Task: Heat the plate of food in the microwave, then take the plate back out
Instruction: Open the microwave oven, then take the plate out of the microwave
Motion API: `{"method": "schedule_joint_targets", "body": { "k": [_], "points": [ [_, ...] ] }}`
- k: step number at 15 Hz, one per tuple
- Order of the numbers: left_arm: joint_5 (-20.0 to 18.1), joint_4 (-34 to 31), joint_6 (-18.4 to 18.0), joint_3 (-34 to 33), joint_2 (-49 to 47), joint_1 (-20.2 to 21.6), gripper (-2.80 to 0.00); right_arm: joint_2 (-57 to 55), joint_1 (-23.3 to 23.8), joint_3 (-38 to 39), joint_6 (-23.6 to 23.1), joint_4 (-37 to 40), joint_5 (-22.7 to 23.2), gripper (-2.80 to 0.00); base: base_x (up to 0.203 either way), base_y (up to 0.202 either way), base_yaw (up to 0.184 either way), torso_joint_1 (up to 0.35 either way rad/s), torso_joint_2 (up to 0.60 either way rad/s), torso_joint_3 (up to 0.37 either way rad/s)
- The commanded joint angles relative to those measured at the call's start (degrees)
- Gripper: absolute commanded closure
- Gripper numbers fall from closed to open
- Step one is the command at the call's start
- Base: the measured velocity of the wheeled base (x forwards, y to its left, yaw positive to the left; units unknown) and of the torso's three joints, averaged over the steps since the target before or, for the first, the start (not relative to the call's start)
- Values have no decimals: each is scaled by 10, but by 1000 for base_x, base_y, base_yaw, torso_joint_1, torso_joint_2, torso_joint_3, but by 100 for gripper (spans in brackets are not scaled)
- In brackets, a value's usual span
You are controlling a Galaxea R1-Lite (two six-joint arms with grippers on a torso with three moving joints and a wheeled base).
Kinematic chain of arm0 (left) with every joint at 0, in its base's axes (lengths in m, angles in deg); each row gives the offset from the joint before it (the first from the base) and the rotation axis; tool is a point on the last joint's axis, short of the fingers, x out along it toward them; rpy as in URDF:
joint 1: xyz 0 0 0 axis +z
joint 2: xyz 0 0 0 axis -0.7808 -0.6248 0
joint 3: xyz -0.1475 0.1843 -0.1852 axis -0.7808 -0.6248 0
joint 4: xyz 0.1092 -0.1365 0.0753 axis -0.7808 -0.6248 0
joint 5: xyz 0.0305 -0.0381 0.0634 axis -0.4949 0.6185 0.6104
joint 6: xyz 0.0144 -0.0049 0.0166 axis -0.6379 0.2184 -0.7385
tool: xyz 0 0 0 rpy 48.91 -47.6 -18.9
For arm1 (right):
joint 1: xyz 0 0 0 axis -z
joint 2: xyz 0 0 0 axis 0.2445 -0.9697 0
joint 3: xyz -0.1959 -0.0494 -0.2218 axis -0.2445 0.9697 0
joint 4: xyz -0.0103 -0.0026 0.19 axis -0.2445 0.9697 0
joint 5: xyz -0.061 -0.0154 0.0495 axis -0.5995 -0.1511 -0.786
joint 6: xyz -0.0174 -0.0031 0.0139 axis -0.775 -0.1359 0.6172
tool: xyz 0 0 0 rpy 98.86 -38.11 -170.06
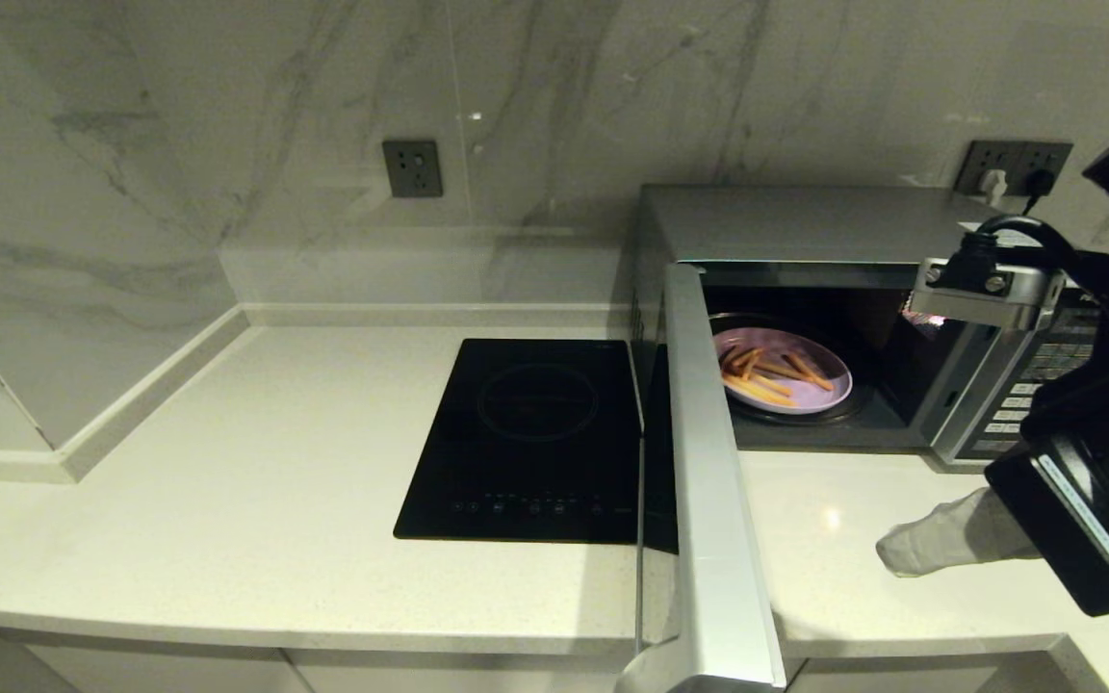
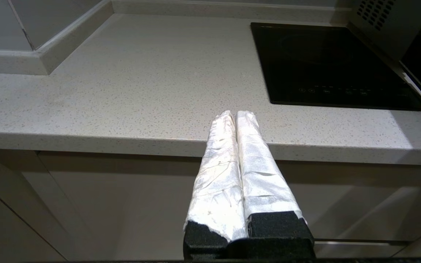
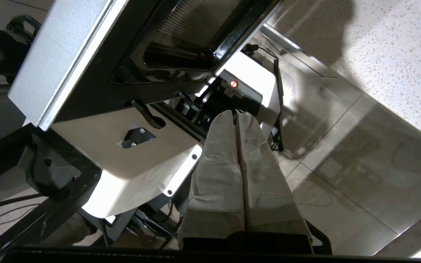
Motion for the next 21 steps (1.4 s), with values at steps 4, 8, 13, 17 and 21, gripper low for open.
{"method": "schedule_joint_targets", "body": {
  "k": [4,8,13,17,21],
  "points": [
    [0,0,0,0,0,0,0,-79,8,-3,220,-80,-160,0,0,0,0,0,0,0],
    [0,0,0,0,0,0,0,-193,115,-59,461,-116,-252,0,0,0,0,0,0,0],
    [0,0,0,0,0,0,0,-236,270,-81,503,-167,-140,-280,0,0,0,0,0,0],
    [0,0,0,0,0,0,0,-270,347,-62,510,-218,-45,-280,0,0,0,0,0,0],
    [0,0,0,0,0,0,0,-310,368,-62,513,-221,-40,-280,0,0,0,0,0,0]
  ]
}}
